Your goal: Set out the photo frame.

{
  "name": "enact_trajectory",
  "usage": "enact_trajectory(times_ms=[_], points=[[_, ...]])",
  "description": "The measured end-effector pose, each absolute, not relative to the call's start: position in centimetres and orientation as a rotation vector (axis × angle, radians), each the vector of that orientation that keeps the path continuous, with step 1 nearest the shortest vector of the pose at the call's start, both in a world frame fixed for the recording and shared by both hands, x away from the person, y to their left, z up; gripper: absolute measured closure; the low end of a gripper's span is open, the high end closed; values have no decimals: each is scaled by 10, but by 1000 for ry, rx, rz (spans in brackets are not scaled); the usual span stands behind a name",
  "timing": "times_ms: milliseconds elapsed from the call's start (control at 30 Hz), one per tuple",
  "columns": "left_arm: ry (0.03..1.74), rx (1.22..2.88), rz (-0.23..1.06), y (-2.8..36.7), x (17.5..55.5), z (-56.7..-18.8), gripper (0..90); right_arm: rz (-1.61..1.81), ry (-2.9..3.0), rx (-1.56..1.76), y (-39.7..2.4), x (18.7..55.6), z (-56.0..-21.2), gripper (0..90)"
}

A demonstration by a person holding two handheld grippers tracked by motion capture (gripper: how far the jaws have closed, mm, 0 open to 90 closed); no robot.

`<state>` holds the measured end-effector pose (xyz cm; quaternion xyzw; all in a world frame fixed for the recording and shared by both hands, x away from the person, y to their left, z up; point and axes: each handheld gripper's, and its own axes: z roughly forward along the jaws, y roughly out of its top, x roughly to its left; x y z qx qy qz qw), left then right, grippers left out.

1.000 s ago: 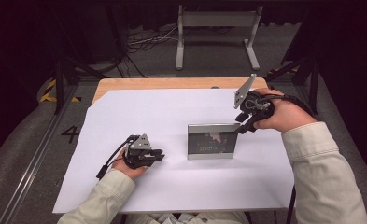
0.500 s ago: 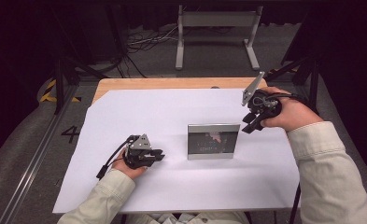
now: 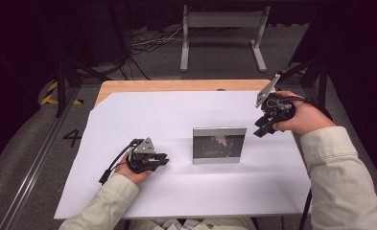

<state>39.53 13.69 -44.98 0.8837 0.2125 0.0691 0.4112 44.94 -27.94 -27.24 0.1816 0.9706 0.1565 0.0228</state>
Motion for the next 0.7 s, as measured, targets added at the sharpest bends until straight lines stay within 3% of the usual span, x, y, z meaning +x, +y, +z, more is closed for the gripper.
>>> enact_trajectory(times_ms=[200,700], points=[[540,2219,177,137,395,-450,755,549,2953,628,-290,449,-282,529],[537,2222,178,137,395,-450,755,780,2805,837,-322,424,-311,542]])
